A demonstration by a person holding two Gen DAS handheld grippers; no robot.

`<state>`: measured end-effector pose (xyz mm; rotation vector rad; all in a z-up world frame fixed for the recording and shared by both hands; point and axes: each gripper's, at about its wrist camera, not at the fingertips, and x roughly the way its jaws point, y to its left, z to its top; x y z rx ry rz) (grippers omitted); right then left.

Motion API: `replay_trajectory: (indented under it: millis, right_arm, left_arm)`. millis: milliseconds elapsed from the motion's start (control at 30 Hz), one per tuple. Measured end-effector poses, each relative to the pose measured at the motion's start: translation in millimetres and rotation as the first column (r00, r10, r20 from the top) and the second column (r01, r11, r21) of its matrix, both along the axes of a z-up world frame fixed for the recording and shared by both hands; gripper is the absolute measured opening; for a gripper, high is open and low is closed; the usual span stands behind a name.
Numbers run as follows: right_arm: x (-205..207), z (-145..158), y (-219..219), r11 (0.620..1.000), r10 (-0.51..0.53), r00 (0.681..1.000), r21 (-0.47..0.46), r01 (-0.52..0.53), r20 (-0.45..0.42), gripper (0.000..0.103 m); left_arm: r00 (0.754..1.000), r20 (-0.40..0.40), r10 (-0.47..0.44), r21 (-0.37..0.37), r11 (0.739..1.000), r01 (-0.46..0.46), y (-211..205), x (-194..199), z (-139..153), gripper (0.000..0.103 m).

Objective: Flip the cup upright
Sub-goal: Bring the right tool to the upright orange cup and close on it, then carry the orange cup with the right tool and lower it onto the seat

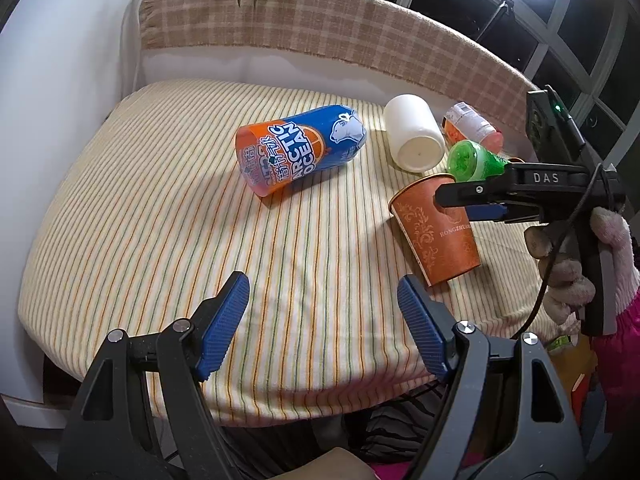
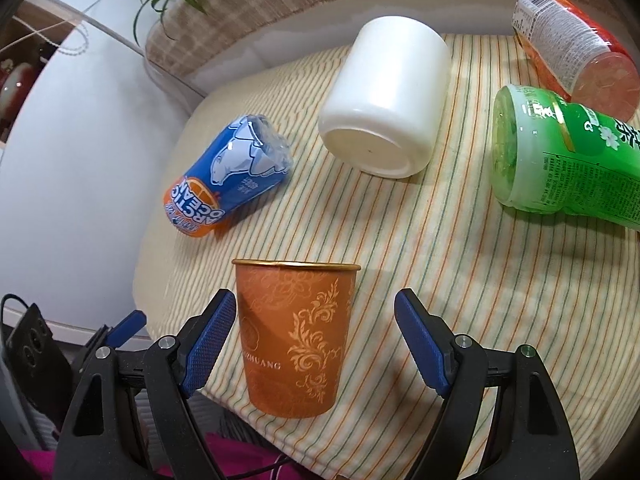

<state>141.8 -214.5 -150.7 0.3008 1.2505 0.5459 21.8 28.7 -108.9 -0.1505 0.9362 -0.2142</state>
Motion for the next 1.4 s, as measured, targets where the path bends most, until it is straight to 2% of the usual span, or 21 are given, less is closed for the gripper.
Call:
replay_trajectory:
  millis: [267,667,1167,1400]
  right_arm:
    - [4.3,-4.7,8.1,1.000,0.027,1.000,0.003,-0.027,-0.012,0.081]
    - [5.5,-1.8,19.8,0.998,0.063,0.998,0.025,-0.063,-0.008,0.063]
    - [9.8,-6.1,24.2,0.995,0.091,0.995,0.031,-0.090,-0.029,0.065]
    - [5.4,-2.7,29.1,0.997,0.078,0.997,0.010,-0.078,0.015,0.063]
  left_arm:
    - [1.000,-0.002,0.000,-0.010,1.000,0.000,-0.6,-0.4,-0.5,0.079]
    - [1.000,0.019,0.001,0.008,1.000,-0.002,-3.8,-2.4,6.3,0.079]
    - [0.999,0.047,-0.019,0.023,1.000,0.018,-12.5,-1.2,11.8,0.079]
    - [0.999,0.051,-0.017,0.026,1.000,0.016,-12.7,-0.5,13.3,0.079]
